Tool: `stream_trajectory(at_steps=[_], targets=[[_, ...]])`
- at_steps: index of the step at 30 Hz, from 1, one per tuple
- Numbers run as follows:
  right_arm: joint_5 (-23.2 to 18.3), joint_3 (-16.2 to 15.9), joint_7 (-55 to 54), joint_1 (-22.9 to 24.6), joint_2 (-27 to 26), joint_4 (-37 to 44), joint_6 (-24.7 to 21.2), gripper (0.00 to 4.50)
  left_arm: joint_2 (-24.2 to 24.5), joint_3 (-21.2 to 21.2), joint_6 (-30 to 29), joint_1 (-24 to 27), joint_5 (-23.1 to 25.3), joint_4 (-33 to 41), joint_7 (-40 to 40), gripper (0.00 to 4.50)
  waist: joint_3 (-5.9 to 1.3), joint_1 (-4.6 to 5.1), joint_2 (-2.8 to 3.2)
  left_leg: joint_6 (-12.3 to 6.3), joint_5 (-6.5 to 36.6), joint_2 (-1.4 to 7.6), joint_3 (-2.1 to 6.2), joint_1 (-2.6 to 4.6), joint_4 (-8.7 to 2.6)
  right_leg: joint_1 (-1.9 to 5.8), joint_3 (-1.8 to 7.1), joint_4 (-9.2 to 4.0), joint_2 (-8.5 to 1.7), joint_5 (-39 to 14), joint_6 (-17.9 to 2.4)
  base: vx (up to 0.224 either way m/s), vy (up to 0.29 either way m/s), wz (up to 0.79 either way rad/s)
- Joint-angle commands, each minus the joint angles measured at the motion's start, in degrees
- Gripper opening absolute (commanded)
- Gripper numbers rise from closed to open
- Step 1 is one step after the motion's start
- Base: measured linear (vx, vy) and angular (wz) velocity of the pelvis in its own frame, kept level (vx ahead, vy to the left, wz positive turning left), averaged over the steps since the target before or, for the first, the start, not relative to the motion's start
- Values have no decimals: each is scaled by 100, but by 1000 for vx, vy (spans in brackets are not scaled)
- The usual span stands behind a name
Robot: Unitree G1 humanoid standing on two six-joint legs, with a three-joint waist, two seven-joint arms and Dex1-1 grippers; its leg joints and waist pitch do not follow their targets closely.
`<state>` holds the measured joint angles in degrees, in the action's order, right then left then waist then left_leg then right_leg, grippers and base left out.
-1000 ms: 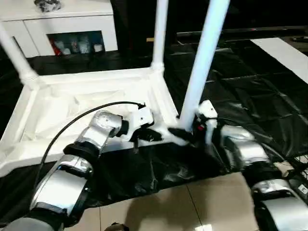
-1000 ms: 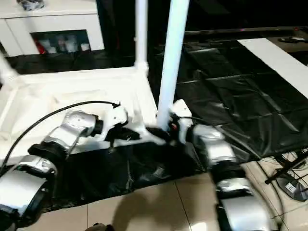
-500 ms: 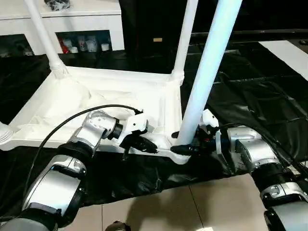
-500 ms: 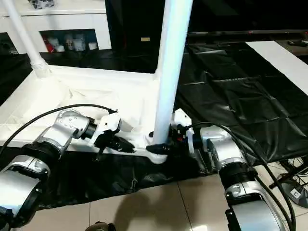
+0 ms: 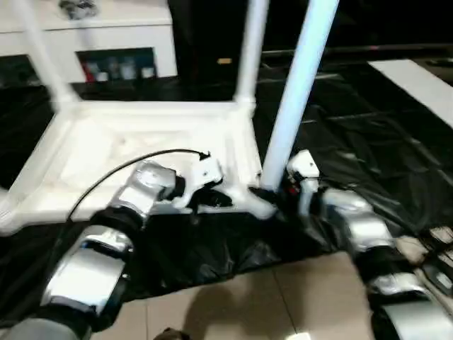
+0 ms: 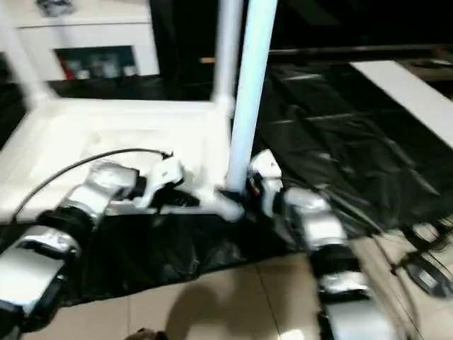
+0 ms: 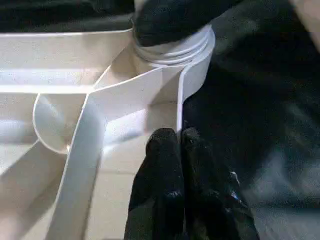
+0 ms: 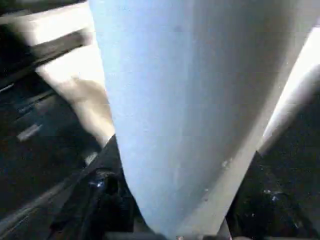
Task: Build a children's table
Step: Rotate leg to tighten
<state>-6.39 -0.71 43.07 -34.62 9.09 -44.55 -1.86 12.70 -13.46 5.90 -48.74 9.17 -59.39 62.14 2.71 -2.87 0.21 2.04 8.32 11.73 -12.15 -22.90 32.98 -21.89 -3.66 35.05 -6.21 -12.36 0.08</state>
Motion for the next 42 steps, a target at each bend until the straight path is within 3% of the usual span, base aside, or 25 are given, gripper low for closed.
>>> stream_trajectory(at_steps=[1, 3, 9, 11, 16, 19, 23, 25, 30, 32, 35, 38, 42], targets=[[60, -63, -952, -77, -493, -604, -209, 196, -588, 26, -210, -215, -61, 190, -514, 0, -317, 47, 5, 342, 2322, 210, 185, 228, -470, 72, 207, -522, -281, -1926, -1088, 0, 0, 0], [79, 31, -1418, -212, -690, -788, -194, 196, -763, 33, -318, -230, -65, 241, -757, 0, -317, 123, 0, 364, 2410, 197, 176, 244, -465, 39, 210, -533, -262, -1804, -1121, 0, 0, 0], [268, -153, -1279, -396, -1018, -861, 195, 195, -914, -5, -336, -228, -43, 257, -907, 0, -336, 114, -17, 68, 2075, 180, 141, 202, -423, 79, 220, -525, -249, -1318, -1169, 0, 0, 0], [298, -173, -1260, -405, -1021, -867, 273, 251, -897, -12, -337, -220, -38, 265, -915, 0, -335, 111, -11, 37, 2024, 179, 138, 197, -422, 87, 216, -518, -248, -1264, -1200, 0, 0, 0], [166, -155, -672, -382, -749, -809, 361, 300, -624, -43, -65, -119, -66, 318, -485, 0, -343, 121, -11, -21, 2020, 183, 144, 187, -424, 109, 210, -506, -245, -1177, -1230, 0, 0, 0], [185, -308, -30, -259, -455, -620, 330, 309, -427, -71, 214, -19, -157, 385, 56, 0, -361, 106, -11, -132, 1787, 182, 131, 171, -399, 141, 206, -461, -233, -760, -1350, 0, 0, 0], [113, -411, 851, -151, -104, -429, 247, 309, -236, -66, 359, 11, -217, 355, 482, 0, -401, 46, 2, -438, 1188, 190, 87, 157, -324, 190, 176, -336, -203, 245, -1600, 0, 0, 0], [-48, -527, 1584, -11, 103, -124, 231, 309, -137, -15, 354, 7, -310, 330, 770, 0, -395, -5, 2, -564, 1111, 201, 75, 166, -311, 188, 175, -329, -222, 341, -1668, 0, 0, 0], [-272, -888, 2964, 285, 562, 466, -83, 309, -22, 74, 364, -41, -444, 209, 1204, 0, -377, -94, -12, -501, 1321, 221, 80, 192, -332, 180, 179, -363, -228, -89, -1640, 0, 0, 0], [-229, -1054, 3390, 354, 758, 575, -133, 309, 25, 74, 352, -86, -433, 136, 1330, 0, -348, -123, -46, -383, 1572, 229, 70, 213, -353, 153, 191, -414, -243, -560, -1579, 0, 0, 0], [-187, -1156, 3671, 372, 856, 614, -207, 296, 73, 39, 442, -122, -379, 41, 1381, 0, -336, -160, -47, -210, 1755, 242, 81, 229, -381, 127, 209, -451, -267, -996, -1466, 0, 0, 0], [-140, -1173, 3750, 368, 867, 599, -198, 283, 89, 30, 475, -133, -359, 29, 1419, 0, -344, -184, -50, -140, 1719, 242, 88, 225, -390, 125, 211, -444, -270, -1028, -1426, 0, 0, 0], [-166, -1193, 3807, 370, 870, 674, -277, 253, 116, 36, 475, -152, -357, 10, 1533, 0, -361, -189, -49, -178, 1542, 234, 84, 217, -376, 135, 208, -414, -263, -760, -1462, 0, 0, 0]])
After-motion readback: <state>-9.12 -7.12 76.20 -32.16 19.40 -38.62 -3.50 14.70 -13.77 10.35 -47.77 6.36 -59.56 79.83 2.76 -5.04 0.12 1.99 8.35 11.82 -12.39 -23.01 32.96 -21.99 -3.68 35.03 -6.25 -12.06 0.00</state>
